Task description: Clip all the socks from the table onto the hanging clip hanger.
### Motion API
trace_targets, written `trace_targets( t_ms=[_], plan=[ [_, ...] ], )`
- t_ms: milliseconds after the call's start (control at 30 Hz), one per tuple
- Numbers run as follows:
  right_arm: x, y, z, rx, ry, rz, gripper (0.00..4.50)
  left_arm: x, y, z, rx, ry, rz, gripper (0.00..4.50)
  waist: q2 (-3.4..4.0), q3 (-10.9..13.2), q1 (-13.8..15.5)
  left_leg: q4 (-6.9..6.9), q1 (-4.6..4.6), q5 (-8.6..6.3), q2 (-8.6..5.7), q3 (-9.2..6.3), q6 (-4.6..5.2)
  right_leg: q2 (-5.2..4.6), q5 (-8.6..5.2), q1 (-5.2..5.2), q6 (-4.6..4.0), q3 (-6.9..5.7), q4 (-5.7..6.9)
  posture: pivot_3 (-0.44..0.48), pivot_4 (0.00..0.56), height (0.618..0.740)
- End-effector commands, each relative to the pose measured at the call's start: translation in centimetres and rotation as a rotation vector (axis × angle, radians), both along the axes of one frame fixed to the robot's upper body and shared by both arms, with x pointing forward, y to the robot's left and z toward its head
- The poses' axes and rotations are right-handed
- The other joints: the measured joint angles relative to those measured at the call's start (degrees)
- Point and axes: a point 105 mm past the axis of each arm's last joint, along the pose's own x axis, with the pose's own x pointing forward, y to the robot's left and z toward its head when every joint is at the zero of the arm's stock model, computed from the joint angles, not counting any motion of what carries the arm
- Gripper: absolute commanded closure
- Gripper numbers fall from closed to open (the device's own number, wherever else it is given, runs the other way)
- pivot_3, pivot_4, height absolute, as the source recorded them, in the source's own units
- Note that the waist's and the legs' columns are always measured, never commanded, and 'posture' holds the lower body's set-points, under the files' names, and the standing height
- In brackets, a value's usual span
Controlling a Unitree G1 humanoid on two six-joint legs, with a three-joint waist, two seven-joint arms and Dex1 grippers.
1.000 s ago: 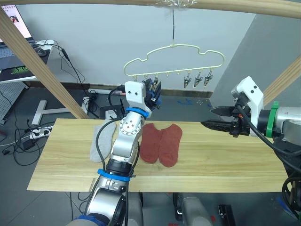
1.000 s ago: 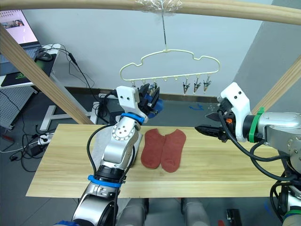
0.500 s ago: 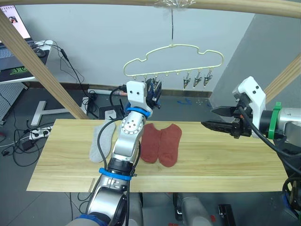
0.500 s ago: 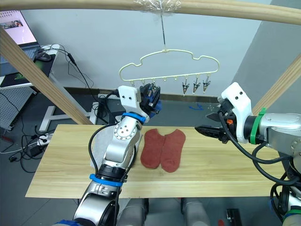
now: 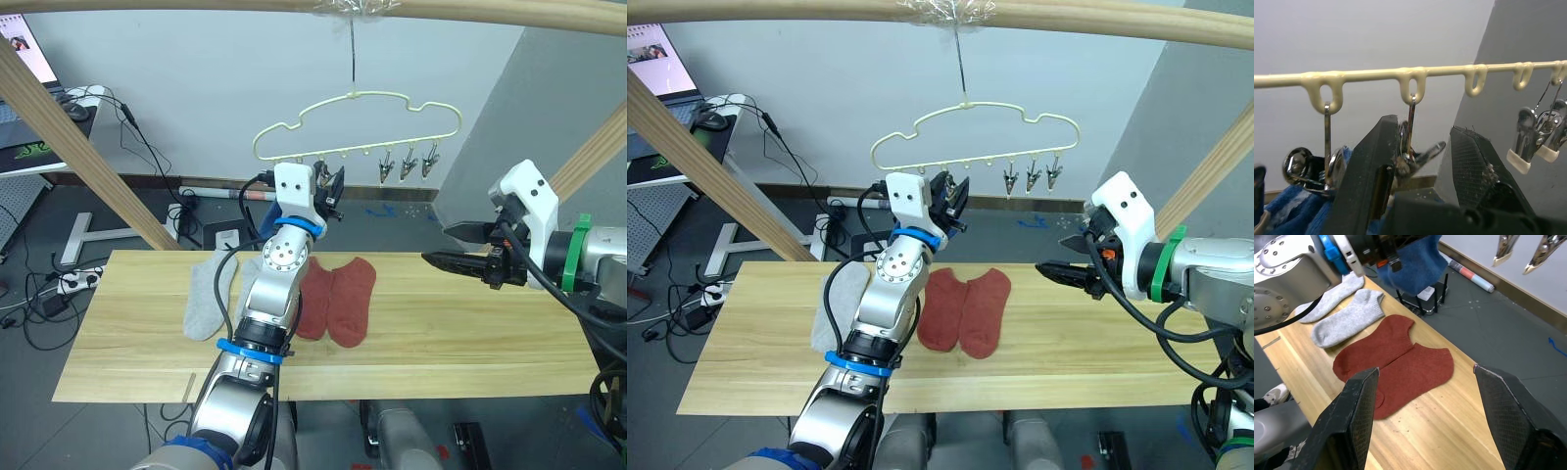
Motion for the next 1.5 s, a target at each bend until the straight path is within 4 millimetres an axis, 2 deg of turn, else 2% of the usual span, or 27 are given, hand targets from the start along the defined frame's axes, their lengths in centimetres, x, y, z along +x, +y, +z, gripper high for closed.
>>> trace_targets(
  t_ms=[33, 467, 733, 1167, 1200, 1333, 1500],
  plan=[
    [-0.4, -0.4, 0.7, -0.007, -0.039, -0.016, 1.29, -0.1, -0.3, 1.5, -0.023, -0.053, -0.002, 2.53, 0.0, 0.0, 0.01, 0.0, 0.0, 0.0, 0.0, 0.0, 0.0, 0.0, 0.0, 0.0, 0.0, 0.0, 0.0, -0.098, 0.222, 0.74],
    [0.1, -0.3, 1.7, 0.033, -0.075, -0.033, 1.29, -0.2, -0.1, 0.8, 0.009, -0.051, 0.005, 2.53, 0.0, 0.0, -0.02, 0.0, 0.0, 0.0, 0.01, 0.0, 0.0, 0.01, 0.0, 0.0, 0.0, 0.0, 0.0, -0.097, 0.225, 0.74],
    [0.7, 0.0, 3.1, 0.096, -0.122, -0.044, 1.29, -0.2, 0.0, 0.9, 0.011, -0.058, 0.01, 2.53, 0.0, 0.0, -0.02, 0.0, 0.0, 0.0, 0.0, 0.01, 0.0, 0.01, 0.0, 0.0, 0.0, 0.02, 0.0, -0.094, 0.23, 0.74],
    [0.6, -0.1, 3.0, 0.099, -0.115, -0.051, 1.29, 0.1, 0.0, 1.2, 0.0, -0.056, 0.017, 2.53, 0.0, 0.0, -0.03, -0.01, 0.0, 0.0, 0.01, 0.01, 0.0, 0.01, 0.0, 0.0, 0.0, 0.02, -0.02, -0.099, 0.234, 0.74],
    [0.6, -0.1, 3.0, 0.098, -0.114, -0.052, 1.25, 0.1, 0.0, 1.2, 0.001, -0.055, 0.018, 2.92, 0.0, 0.0, -0.03, -0.01, 0.0, 0.0, 0.01, 0.01, 0.0, 0.01, 0.0, 0.0, 0.0, 0.02, -0.02, -0.099, 0.234, 0.74],
    [0.6, -0.1, 2.9, 0.098, -0.11, -0.052, 1.25, 0.1, 0.1, 1.1, 0.007, -0.046, 0.022, 3.86, 0.0, 0.0, -0.03, -0.01, 0.0, 0.0, 0.01, 0.01, 0.01, 0.01, 0.0, 0.0, 0.0, 0.02, -0.02, -0.099, 0.234, 0.74],
    [0.6, -0.1, 2.8, 0.099, -0.105, -0.054, 1.25, 0.2, 0.2, 1.1, 0.004, -0.04, 0.026, 4.5, 0.0, 0.0, -0.03, -0.01, 0.0, 0.0, 0.01, 0.02, 0.01, 0.01, 0.0, 0.0, 0.01, 0.03, -0.02, -0.088, 0.234, 0.74]
  ],
)
